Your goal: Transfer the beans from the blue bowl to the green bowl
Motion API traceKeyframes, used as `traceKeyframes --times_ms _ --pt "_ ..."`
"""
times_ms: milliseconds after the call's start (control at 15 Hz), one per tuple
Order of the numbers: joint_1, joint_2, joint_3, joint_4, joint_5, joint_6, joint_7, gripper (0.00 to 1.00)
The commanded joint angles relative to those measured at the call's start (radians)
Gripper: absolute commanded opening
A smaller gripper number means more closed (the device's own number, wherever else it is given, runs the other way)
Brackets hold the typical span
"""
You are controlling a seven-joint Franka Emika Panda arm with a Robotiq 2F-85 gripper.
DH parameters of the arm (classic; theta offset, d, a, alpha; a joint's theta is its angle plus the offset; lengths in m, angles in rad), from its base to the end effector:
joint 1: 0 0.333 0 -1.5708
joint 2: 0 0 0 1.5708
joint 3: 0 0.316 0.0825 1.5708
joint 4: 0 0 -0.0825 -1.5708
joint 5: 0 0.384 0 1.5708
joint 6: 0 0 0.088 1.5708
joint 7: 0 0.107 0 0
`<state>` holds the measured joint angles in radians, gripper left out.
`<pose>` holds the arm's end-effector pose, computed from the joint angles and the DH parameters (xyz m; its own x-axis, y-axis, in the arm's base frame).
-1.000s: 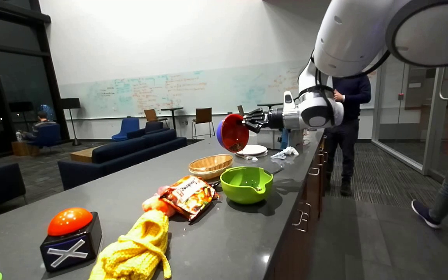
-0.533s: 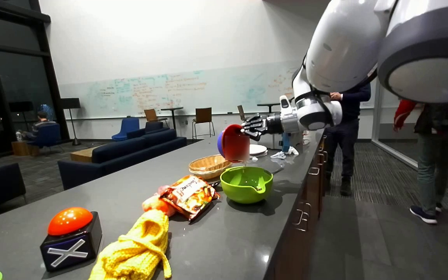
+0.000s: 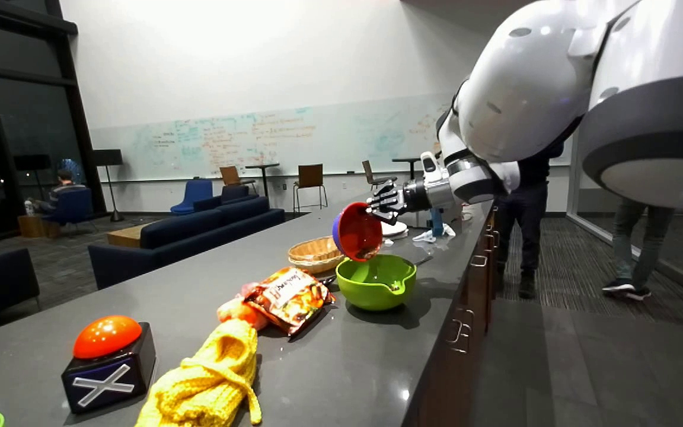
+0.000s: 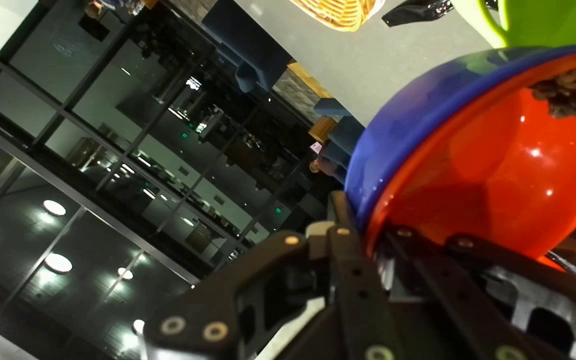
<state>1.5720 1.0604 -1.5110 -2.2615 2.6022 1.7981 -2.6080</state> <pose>0.5581 0.1436 0.3250 -0.3540 0.5784 0.7350 0.6481 -0.4148 0.6386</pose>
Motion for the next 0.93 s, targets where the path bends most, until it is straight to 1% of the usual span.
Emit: traceKeyframes --times_ms 0,533,667,867 --pt "0.043 0.079 -0.051 -0.011 -0.003 0.033 0.0 0.02" --pt "0.09 0.144 -0.088 -0.017 -0.004 0.092 0.0 0.02" --pt "0.097 0.143 -0.071 -0.021 -0.003 0.127 0.0 0.02" --pt "0.106 0.119 -0.017 -0.032 -0.003 0.208 0.001 0.02"
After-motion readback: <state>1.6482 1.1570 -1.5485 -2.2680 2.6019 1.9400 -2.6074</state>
